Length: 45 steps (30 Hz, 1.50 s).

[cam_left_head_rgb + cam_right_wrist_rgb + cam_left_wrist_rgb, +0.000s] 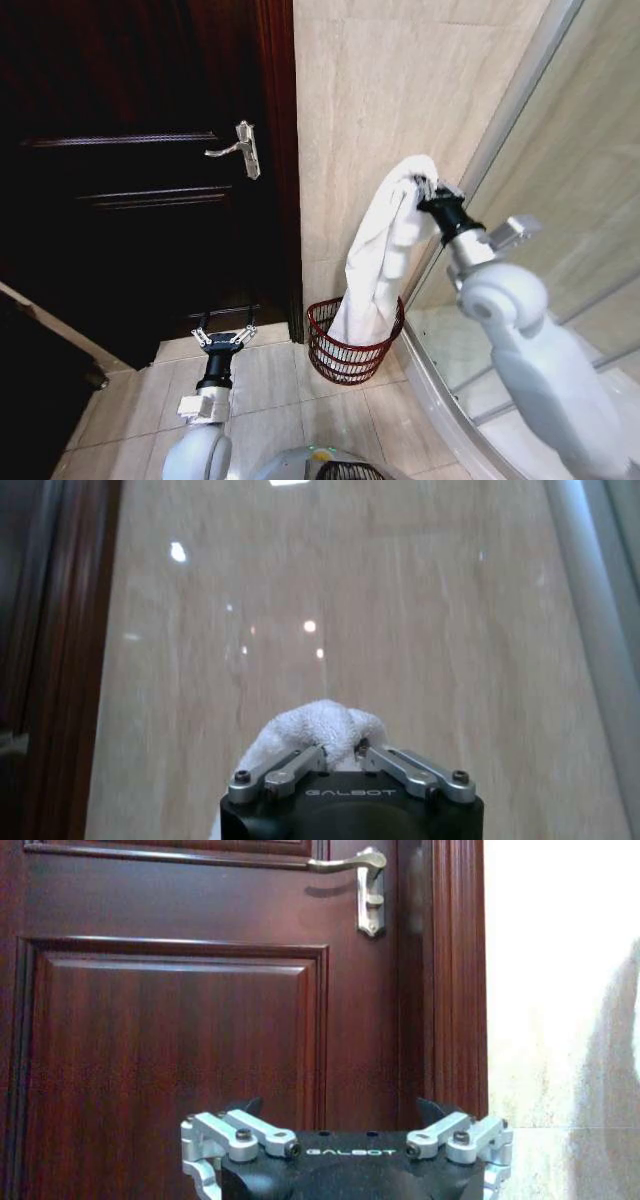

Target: Discard the used towel into the hamper.

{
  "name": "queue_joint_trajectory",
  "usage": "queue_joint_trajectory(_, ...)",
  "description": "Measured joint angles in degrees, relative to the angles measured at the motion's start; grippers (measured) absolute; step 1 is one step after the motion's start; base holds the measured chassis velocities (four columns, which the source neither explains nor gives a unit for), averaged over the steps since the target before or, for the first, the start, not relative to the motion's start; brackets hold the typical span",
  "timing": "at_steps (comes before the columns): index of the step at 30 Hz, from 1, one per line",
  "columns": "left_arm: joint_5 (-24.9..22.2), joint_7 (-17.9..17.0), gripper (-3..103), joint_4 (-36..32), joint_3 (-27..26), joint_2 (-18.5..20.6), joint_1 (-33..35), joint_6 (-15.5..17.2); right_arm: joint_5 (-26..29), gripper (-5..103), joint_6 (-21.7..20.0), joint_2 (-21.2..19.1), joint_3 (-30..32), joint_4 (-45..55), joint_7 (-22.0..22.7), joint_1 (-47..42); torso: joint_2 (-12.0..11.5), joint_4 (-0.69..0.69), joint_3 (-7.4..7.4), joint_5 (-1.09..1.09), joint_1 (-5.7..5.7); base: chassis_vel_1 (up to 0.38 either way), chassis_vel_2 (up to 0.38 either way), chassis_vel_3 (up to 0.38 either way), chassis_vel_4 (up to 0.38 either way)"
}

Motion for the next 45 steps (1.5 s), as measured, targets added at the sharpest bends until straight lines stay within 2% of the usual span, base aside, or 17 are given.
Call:
queue_joint_trajectory(4, 0.0, 0.0, 100, -0.02, -0.14, -0.03, 0.0, 0.0, -0.44, 5, 0.07, 1.92, -0.83, -0.56, -0.03, -3.42, 0.0, -0.02, 0.0, 0.0, 0.0, 0.0, 0.0, 0.0, 0.0)
queue_joint_trajectory(11, 0.17, -0.01, 100, 0.18, 0.02, -0.22, 0.02, -0.05, -5.58, 5, 2.69, 6.43, -4.33, -6.56, -2.18, -10.95, 0.0, -0.01, 0.0, 0.0, 0.0, 0.0, 0.0, 0.0, 0.0)
queue_joint_trajectory(19, 0.04, -0.04, 100, 0.26, 0.02, 0.05, -0.07, -0.2, -7.89, 5, 2.45, 8.14, -4.62, -7.74, -1.13, -16.41, 0.0, -0.02, 0.0, -0.01, -0.01, 0.0, 0.0, 0.0, 0.0)
queue_joint_trajectory(22, -0.14, -0.07, 100, 0.26, -0.06, 0.37, -0.08, -0.24, -7.73, 5, 0.57, 8.36, -4.45, -7.76, 0.92, -18.0, 0.0, -0.02, -0.01, -0.02, -0.01, 0.0, 0.0, 0.0, 0.0)
queue_joint_trajectory(24, -0.42, -0.12, 100, 0.26, -0.14, 0.66, -0.14, -0.28, -5.52, 5, -2.44, 8.49, -4.42, -7.2, 3.41, -19.63, 0.0, -0.02, 0.0, -0.01, 0.0, 0.0, 0.0, 0.0, 0.0)
queue_joint_trajectory(25, -0.42, -0.12, 100, 0.26, -0.14, 0.66, -0.14, -0.28, -5.52, 5, -2.44, 8.49, -4.42, -7.2, 3.41, -19.63, 0.0, -0.02, 0.0, -0.01, 0.0, 0.0, 0.0, 0.0, 0.0)
queue_joint_trajectory(28, -0.91, -0.19, 100, 0.43, -0.21, 1.23, -0.23, -0.31, -1.9, 5, -6.65, 8.77, -4.38, -7.36, 5.66, -20.39, 0.0, -0.02, -0.01, -0.02, -0.01, 0.0, 0.0, 0.0, 0.0)
queue_joint_trajectory(38, -1.31, -0.24, 100, 1.17, -0.19, 2.01, -0.59, -0.37, 1.95, 5, -9.42, 10.16, -7.09, -14.2, 8.88, -17.75, 0.0, 0.0, 0.0, -0.01, -0.01, 0.0, 0.0, 0.0, 0.0)
queue_joint_trajectory(41, -1.54, -0.25, 100, 1.35, -0.14, 2.23, -0.73, -0.4, 2.03, 3, -12.78, 10.55, -6.97, -14.13, 9.78, -17.69, 0.0, -0.01, 0.0, 0.0, -0.01, 0.0, 0.0, 0.0, 0.0)
queue_joint_trajectory(42, -1.54, -0.25, 100, 1.35, -0.14, 2.23, -0.73, -0.4, 2.03, 3, -12.78, 10.55, -6.97, -14.13, 9.78, -17.69, 0.0, -0.01, 0.0, 0.0, -0.01, 0.0, 0.0, 0.0, 0.0)
queue_joint_trajectory(44, -1.92, -0.26, 100, 1.44, -0.16, 2.52, -0.91, -0.36, 2.52, 10, -15.98, 10.46, -6.23, -11.95, 10.86, -17.75, 0.0, -0.01, 0.0, -0.01, -0.01, 0.0, 0.0, 0.0, 0.0)
queue_joint_trajectory(45, -1.92, -0.26, 100, 1.44, -0.16, 2.52, -0.91, -0.36, 2.52, 10, -15.98, 10.46, -6.23, -11.95, 10.86, -17.75, 0.0, -0.01, 0.0, -0.01, -0.01, 0.0, 0.0, 0.0, 0.0)
